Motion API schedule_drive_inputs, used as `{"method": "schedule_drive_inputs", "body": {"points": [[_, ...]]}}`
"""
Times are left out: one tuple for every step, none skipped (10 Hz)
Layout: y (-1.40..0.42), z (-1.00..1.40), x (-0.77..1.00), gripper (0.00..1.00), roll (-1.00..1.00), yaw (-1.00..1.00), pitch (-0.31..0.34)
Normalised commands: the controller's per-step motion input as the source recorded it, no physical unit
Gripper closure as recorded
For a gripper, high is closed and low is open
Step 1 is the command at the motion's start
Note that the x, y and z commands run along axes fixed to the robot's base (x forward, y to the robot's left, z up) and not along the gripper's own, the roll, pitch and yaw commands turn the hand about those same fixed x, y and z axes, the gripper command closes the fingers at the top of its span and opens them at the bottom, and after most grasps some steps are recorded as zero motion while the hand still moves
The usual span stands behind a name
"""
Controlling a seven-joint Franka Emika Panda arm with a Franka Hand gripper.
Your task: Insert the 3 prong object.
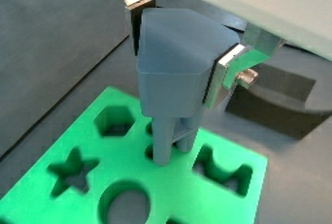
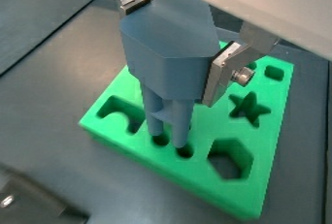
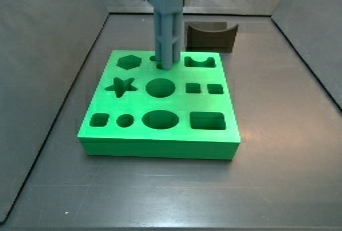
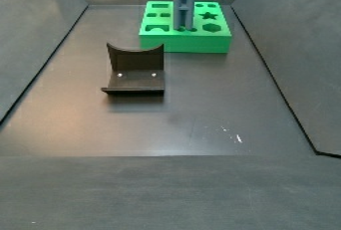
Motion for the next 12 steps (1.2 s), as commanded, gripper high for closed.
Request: {"method": "schedule_drive_inputs", "body": {"points": [[0.24, -0.2, -0.4, 1.0, -0.18, -0.14, -0.136], [0.0, -0.31, -0.23, 1.0, -0.23, -0.14, -0.094], [-0.16, -0.3, 0.0, 1.0, -0.22, -0.1, -0.036], [-0.24, -0.26, 0.04, 1.0, -0.15, 0.0, -0.003], [-0.22, -0.27, 0.05, 1.0, -0.07, 0.0, 0.0], [-0.13, -0.28, 0.0, 1.0, -0.03, 0.06, 0.0], [-0.08, -0.31, 0.0, 1.0, -0.06, 0.15, 0.0], [0.0, -0.38, 0.0, 1.0, -0.08, 0.23, -0.006], [0.01, -0.73, 0.0, 1.0, 0.06, 0.13, -0.039], [0.01, -0.73, 0.01, 1.0, 0.19, 0.03, -0.014], [0.0, -0.11, 0.07, 1.0, -0.1, 0.0, -0.043], [0.06, -0.03, 0.02, 1.0, -0.09, -0.04, 0.0]]}}
